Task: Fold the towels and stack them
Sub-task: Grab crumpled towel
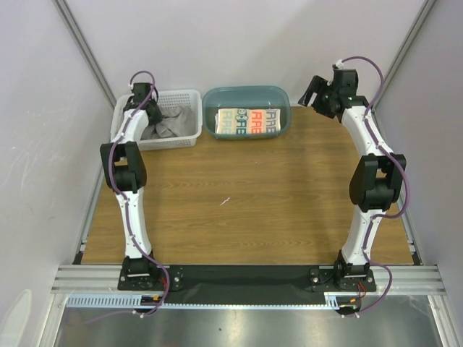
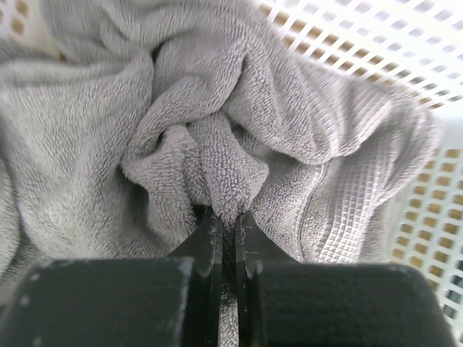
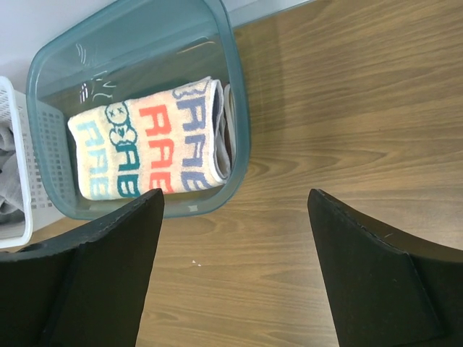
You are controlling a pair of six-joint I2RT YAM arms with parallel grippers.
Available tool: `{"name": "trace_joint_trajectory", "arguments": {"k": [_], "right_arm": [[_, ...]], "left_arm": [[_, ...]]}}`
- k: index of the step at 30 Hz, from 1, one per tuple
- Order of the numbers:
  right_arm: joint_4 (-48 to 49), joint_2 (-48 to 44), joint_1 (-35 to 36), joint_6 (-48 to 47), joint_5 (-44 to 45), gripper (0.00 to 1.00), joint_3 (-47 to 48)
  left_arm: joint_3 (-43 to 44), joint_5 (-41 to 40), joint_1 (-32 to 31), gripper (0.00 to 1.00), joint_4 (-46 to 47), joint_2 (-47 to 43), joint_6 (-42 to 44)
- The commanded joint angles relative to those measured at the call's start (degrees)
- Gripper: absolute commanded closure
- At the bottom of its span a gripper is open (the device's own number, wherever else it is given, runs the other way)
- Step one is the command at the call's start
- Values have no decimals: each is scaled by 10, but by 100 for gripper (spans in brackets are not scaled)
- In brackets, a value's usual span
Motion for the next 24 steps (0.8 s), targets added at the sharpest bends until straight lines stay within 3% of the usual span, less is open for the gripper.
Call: {"name": "trace_joint_trajectory", "arguments": {"k": [1,9,15,24], "right_arm": [[11,-38,2,9,-3,14,21],[18,-92,7,28,-5,13,18],[13,-163,20,28,-34,13,-9],[51,-300,53,31,-90,13,-177]], "left_arm": [[44,6,0,100,30,-70,27],[107,49,-1,100,28,-209,56],[107,137,-5,100,-17,-338,25],[2,115,-116,100,-117,-544,56]]}}
